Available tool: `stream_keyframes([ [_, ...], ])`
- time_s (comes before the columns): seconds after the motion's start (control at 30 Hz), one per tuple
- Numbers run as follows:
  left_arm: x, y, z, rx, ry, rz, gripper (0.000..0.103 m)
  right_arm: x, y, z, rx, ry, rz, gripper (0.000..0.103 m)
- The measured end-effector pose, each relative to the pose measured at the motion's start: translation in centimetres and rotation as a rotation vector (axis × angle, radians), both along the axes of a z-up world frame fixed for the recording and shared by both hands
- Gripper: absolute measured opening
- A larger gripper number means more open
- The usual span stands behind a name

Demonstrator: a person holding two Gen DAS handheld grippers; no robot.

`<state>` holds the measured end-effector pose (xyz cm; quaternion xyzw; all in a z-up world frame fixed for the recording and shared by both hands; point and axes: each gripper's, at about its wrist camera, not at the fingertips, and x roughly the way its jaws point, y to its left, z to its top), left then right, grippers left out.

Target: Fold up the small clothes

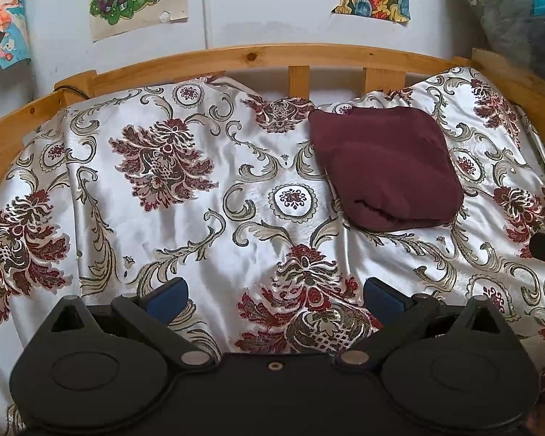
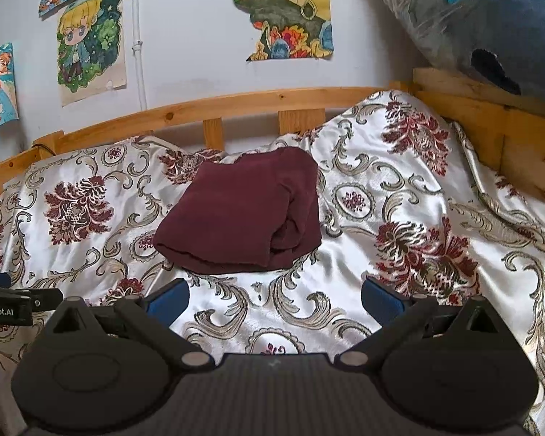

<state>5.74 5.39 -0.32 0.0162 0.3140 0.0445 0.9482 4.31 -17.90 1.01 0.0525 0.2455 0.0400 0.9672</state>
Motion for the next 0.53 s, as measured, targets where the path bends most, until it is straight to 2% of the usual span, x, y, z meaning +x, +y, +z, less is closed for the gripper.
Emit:
stream_keyframes([
  [0.53, 0.30, -0.14, -0.37, 0.003, 0.028, -0.011, 0.102, 0.46, 0.08, -0.40, 0.011, 0.036, -0.005, 0.103],
])
